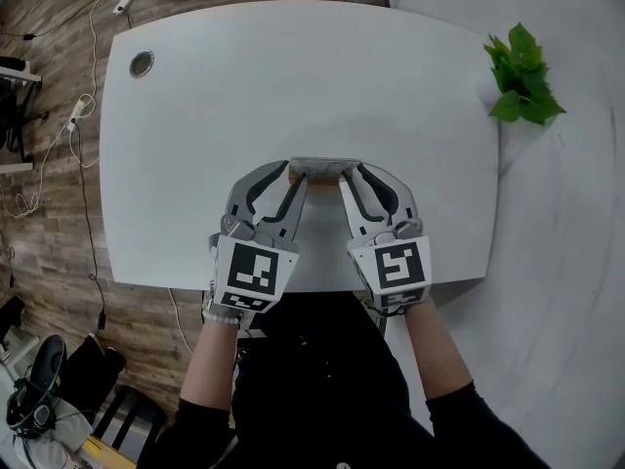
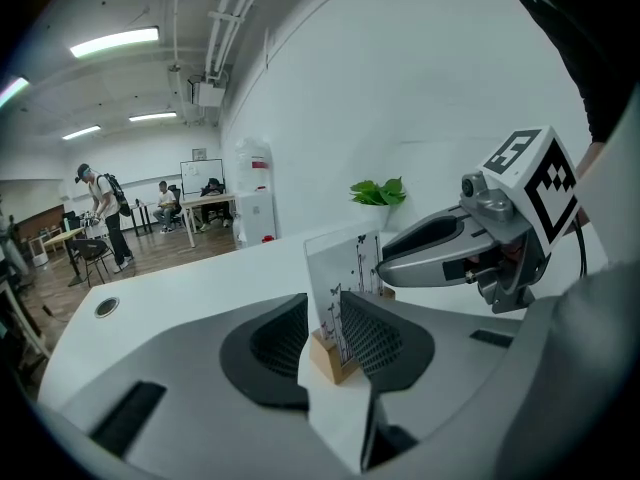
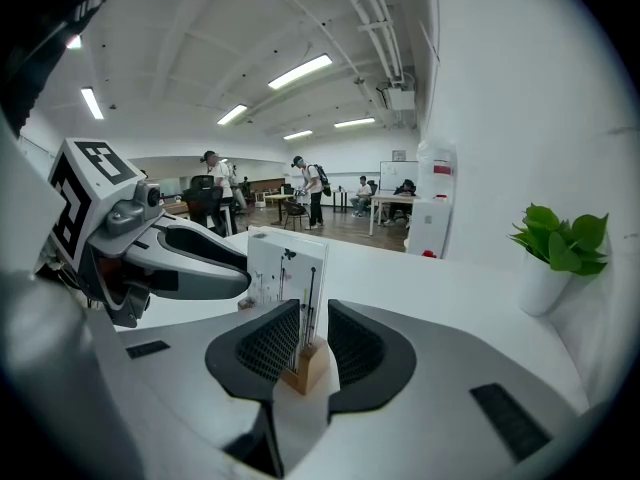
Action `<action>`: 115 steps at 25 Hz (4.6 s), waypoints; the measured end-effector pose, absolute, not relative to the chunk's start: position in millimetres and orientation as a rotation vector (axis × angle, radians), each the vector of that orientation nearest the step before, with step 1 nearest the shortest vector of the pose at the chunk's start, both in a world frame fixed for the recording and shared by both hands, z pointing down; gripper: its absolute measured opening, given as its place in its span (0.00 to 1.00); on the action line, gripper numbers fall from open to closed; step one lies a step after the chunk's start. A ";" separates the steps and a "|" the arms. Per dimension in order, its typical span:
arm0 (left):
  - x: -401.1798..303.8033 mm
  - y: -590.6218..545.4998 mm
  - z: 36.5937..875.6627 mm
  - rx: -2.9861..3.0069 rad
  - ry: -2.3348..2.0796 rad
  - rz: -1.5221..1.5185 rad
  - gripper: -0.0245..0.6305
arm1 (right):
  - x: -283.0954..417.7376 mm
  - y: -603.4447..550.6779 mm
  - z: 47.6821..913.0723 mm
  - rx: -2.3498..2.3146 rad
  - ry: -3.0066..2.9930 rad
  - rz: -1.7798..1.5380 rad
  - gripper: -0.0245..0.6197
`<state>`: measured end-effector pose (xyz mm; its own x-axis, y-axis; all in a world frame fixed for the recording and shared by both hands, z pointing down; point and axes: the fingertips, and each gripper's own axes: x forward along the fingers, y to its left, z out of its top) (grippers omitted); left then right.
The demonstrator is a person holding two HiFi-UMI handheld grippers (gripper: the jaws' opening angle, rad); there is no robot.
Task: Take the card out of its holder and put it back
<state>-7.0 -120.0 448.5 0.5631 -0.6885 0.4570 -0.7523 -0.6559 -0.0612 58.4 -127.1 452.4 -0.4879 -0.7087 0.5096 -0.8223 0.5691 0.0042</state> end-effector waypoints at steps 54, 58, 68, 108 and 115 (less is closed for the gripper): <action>-12.0 -98.1 387.7 2.746 -1.253 0.629 0.11 | 52.8 -107.5 385.1 1.308 -2.390 0.203 0.15; -12.8 -94.7 372.9 2.763 -1.272 0.621 0.11 | 53.2 -103.1 371.1 1.304 -2.395 0.152 0.15; -14.8 -86.3 325.0 2.818 -1.338 0.595 0.11 | 50.5 -93.9 323.6 1.317 -2.430 0.057 0.15; -33.0 -69.2 242.0 2.840 -1.466 0.468 0.11 | 34.8 -78.4 241.0 1.344 -2.486 -0.139 0.15; -34.1 -71.6 246.7 2.824 -1.475 0.462 0.11 | 33.9 -81.2 247.3 1.333 -2.479 -0.130 0.15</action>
<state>-34.1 -71.6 246.7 0.5394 -0.8139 0.2158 -0.7917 -0.5775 -0.1993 33.9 -81.2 247.3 -0.5118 -0.8256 0.2375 -0.7963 0.5596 0.2294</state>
